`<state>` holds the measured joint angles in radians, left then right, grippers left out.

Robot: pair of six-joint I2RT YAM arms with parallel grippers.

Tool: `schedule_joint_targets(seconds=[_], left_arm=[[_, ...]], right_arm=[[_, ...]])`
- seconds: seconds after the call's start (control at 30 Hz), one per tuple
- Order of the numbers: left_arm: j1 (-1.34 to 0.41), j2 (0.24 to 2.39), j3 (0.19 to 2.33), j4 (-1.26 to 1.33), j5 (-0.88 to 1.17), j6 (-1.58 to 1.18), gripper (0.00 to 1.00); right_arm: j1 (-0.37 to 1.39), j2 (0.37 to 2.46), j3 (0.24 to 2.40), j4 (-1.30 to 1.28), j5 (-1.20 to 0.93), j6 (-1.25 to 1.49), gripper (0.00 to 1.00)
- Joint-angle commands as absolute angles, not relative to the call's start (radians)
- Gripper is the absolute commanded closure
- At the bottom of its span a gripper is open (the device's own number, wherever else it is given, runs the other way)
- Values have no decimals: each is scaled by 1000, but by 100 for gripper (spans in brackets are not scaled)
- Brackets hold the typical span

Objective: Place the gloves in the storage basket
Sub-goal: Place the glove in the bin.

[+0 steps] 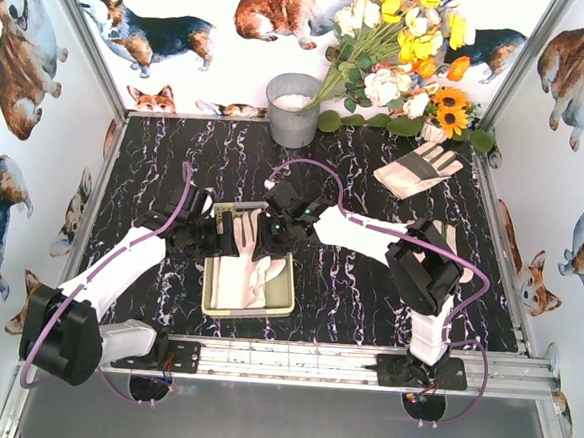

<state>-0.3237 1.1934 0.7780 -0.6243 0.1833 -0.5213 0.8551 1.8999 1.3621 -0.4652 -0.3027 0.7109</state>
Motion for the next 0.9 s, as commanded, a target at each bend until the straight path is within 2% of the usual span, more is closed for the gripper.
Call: schedule_joint_targets(seconds=[0.0, 0.7, 0.87], left_arm=[[-320, 1199, 772, -586, 222, -532, 24], [-320, 1208, 775, -577, 226, -540, 30], [-320, 1210, 772, -575, 224, -543, 30]], right_arm=[[856, 1908, 1357, -366, -345, 744, 100], [857, 1932, 1361, -239, -437, 796, 100], [854, 1940, 1361, -344, -363, 770, 100]])
